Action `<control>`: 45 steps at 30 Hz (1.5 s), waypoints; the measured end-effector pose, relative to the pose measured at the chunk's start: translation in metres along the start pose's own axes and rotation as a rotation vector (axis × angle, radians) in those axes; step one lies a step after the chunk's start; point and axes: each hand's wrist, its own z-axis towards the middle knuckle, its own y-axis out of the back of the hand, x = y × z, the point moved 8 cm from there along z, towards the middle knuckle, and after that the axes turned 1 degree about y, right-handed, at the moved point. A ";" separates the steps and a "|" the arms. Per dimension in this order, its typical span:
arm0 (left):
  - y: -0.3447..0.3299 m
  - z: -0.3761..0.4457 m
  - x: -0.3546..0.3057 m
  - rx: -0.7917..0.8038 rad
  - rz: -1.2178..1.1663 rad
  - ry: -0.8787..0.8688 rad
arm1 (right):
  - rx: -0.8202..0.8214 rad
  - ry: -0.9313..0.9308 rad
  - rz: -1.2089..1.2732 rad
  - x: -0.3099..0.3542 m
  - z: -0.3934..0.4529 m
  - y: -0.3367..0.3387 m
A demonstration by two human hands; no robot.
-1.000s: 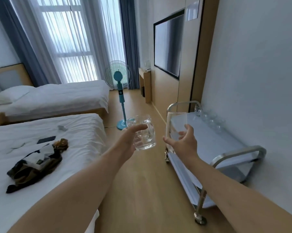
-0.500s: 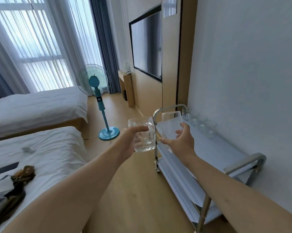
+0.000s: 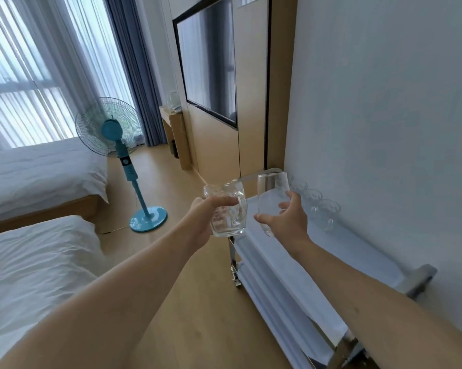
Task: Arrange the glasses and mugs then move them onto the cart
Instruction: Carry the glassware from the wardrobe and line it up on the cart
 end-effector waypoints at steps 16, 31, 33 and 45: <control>-0.041 0.216 0.008 0.398 0.236 0.190 | -0.398 -0.256 -0.055 -0.063 0.100 -0.015; -0.176 0.265 0.085 0.726 0.615 0.146 | -0.797 -0.489 -0.029 -0.144 0.064 0.064; -0.197 0.270 0.100 0.770 0.734 0.085 | -0.819 -0.509 -0.035 -0.158 0.065 0.079; -0.325 0.289 0.172 0.987 1.150 -0.216 | -0.846 -0.585 -0.137 -0.255 0.097 0.167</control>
